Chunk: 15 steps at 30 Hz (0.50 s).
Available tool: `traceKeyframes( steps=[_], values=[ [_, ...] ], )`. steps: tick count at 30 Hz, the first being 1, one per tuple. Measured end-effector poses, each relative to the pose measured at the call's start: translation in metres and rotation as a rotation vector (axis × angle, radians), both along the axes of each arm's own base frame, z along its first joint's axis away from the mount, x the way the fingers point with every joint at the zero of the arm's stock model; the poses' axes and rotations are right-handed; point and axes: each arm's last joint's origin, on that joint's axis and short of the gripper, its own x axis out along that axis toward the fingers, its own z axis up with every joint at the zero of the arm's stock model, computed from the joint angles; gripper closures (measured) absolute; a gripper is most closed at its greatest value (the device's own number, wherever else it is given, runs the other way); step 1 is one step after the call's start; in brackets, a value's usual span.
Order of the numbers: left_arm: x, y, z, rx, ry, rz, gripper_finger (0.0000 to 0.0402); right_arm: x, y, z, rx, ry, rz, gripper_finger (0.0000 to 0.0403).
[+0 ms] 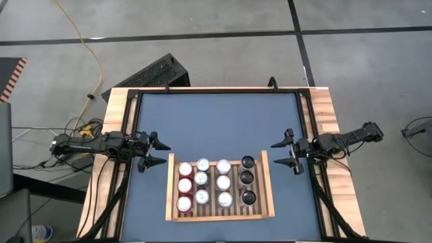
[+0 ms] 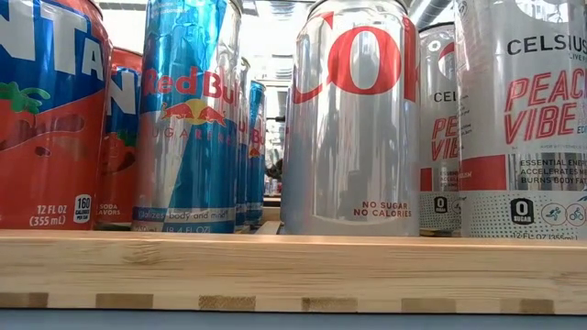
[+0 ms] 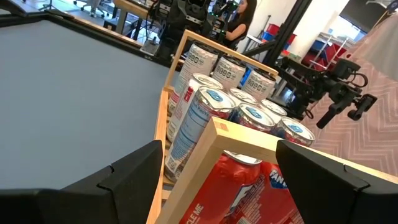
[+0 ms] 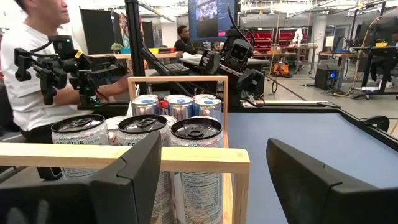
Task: Place canned beverage on shelf
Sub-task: Return to Home Position
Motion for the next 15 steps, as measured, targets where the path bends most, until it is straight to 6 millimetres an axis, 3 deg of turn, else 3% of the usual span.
traceKeyframes(
  steps=[15],
  values=[
    [0.0005, 0.0, -0.0007, 0.001, 0.011, 0.0, 0.0099, 0.0, 0.0, 0.0, 0.0, 0.0, 0.0, 0.0137]
  ],
)
